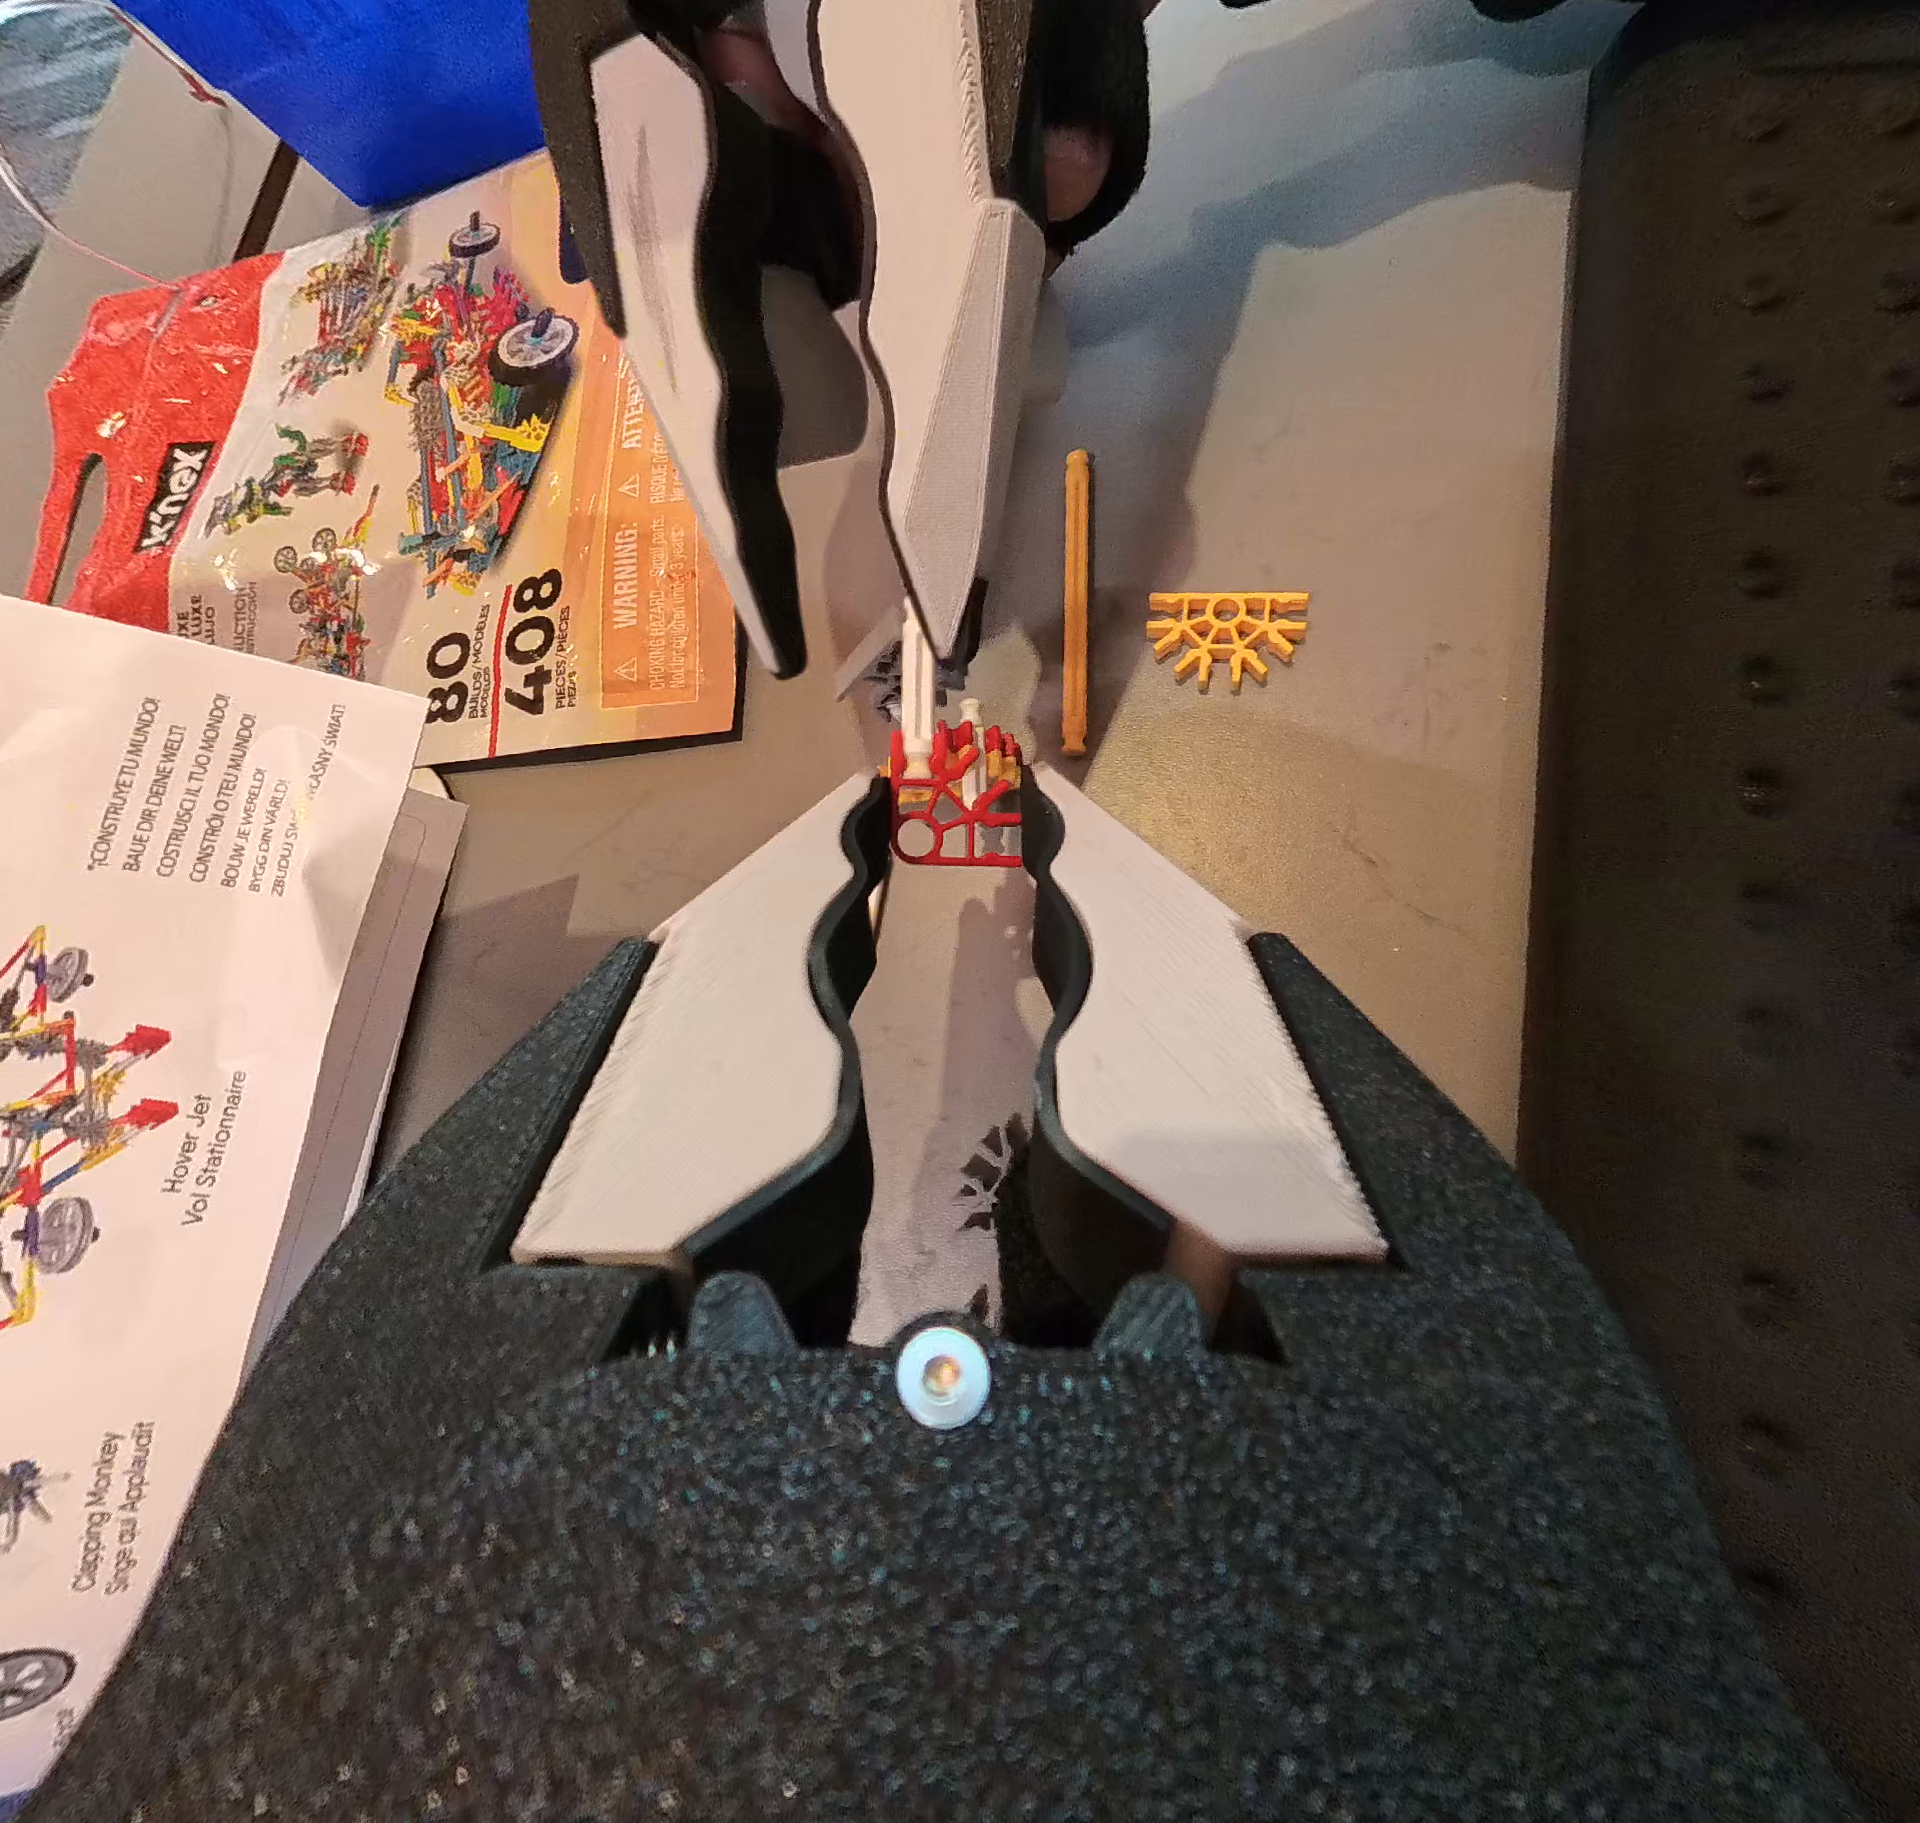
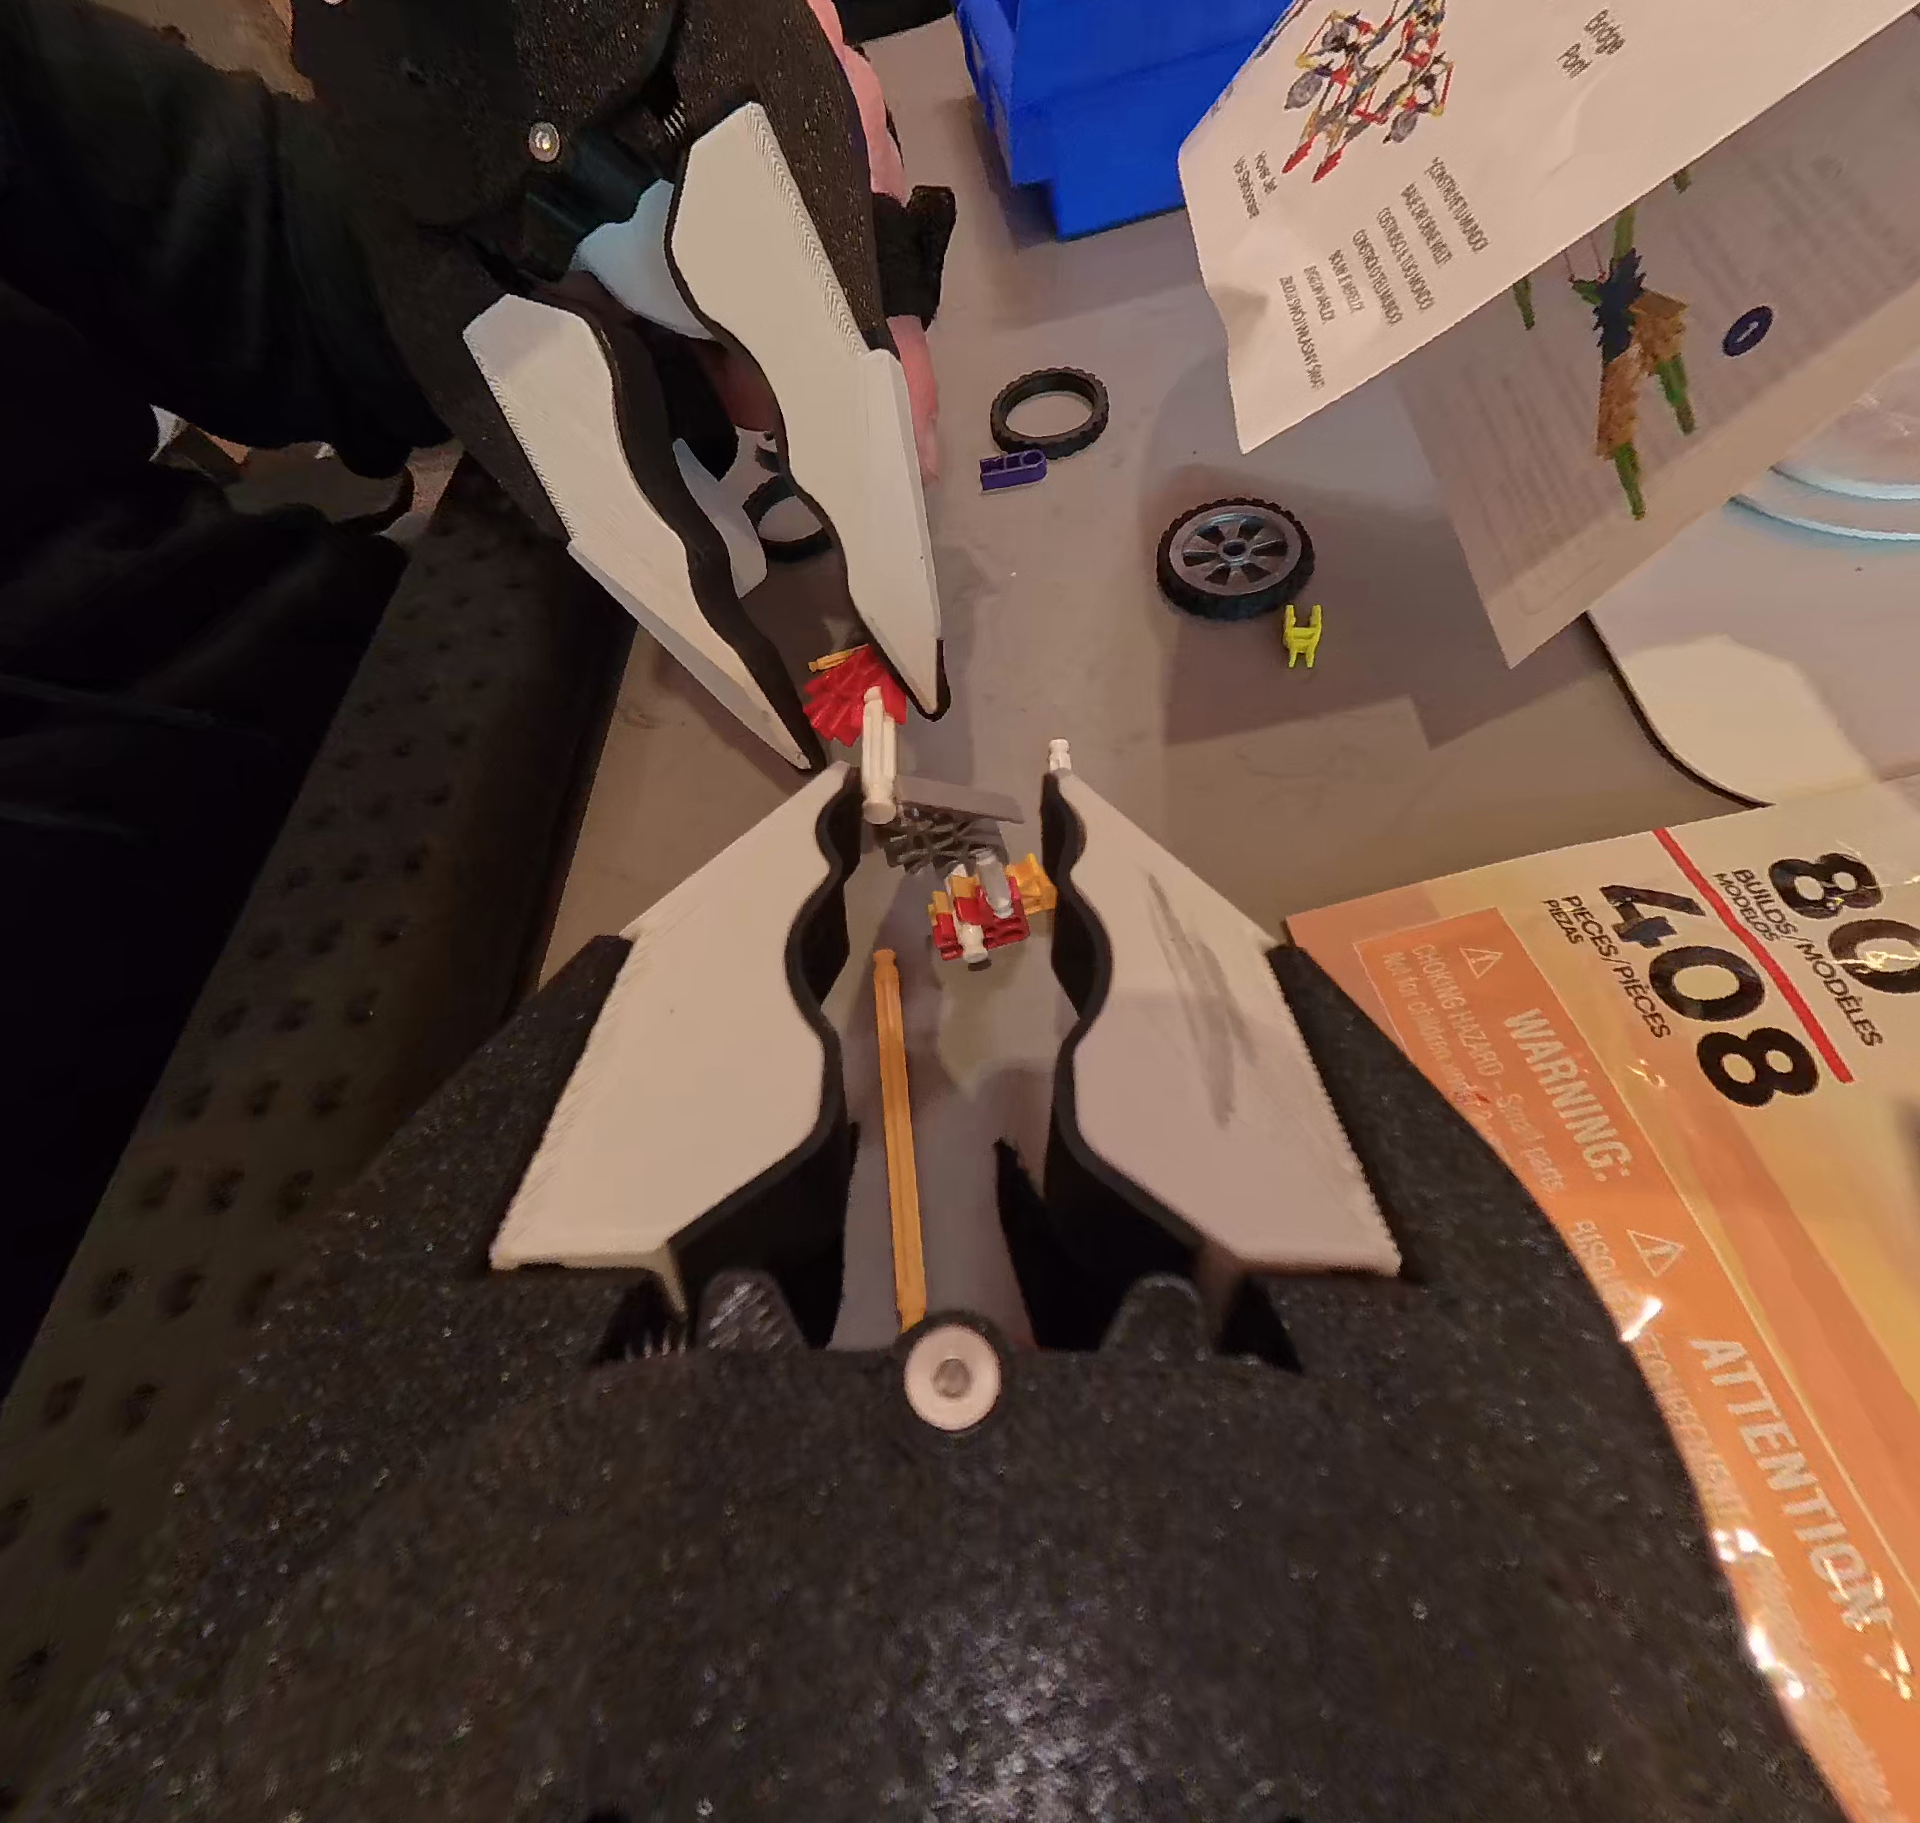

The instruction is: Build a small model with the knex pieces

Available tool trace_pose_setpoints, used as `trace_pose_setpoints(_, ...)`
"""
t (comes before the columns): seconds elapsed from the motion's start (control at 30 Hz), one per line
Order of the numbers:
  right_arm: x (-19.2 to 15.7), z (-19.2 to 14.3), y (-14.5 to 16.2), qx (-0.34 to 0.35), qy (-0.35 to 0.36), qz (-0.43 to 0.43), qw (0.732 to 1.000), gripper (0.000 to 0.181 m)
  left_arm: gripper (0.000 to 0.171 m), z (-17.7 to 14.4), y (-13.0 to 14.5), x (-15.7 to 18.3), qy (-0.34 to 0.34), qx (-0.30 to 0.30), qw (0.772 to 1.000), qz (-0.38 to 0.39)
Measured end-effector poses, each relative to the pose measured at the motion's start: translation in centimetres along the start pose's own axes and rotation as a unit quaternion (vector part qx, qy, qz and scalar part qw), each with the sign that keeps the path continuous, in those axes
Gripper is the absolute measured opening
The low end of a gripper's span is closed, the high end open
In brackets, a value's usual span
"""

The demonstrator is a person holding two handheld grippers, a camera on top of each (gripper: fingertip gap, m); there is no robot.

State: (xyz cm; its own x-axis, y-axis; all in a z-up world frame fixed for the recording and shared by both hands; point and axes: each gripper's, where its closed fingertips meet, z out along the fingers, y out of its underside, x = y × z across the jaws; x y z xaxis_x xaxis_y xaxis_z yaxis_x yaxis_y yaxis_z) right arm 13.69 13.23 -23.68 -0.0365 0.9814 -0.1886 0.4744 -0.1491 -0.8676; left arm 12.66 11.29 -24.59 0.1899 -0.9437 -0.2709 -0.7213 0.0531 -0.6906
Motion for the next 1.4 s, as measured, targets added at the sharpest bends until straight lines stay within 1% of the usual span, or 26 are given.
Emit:
trace_pose_setpoints(0.13, -0.3, 0.1, 0.0, 0.001, -0.010, 0.000, 1.000, 0.024, 0.024, 0.0, 0.0, -0.1, -0.003, -0.001, 1.000, 0.001)
trace_pose_setpoints(0.37, -0.3, 0.0, 0.0, 0.003, -0.013, 0.004, 1.000, 0.023, 0.024, 0.0, -0.1, -0.2, -0.005, 0.001, 1.000, 0.003)
trace_pose_setpoints(0.57, 0.2, 0.4, 1.0, -0.022, -0.001, 0.008, 1.000, 0.035, 0.024, 0.0, -0.1, -0.1, -0.007, 0.000, 1.000, 0.008)
trace_pose_setpoints(0.67, 0.1, 0.5, 1.0, -0.024, -0.005, 0.010, 1.000, 0.031, 0.024, 0.0, -0.1, -0.2, -0.008, 0.001, 1.000, 0.007)
trace_pose_setpoints(1.07, 0.2, 0.5, 1.1, -0.025, -0.003, 0.010, 1.000, 0.031, 0.024, 0.1, 0.0, -0.2, -0.009, 0.000, 1.000, 0.009)
trace_pose_setpoints(1.27, 0.0, 0.5, 1.2, -0.029, -0.006, 0.008, 1.000, 0.037, 0.024, 0.2, 0.1, -0.2, -0.010, -0.005, 1.000, 0.012)
trace_pose_setpoints(1.4, 0.0, 0.2, 0.9, -0.019, -0.008, 0.012, 1.000, 0.038, 0.024, 0.2, 0.1, -0.2, -0.012, -0.004, 1.000, 0.012)
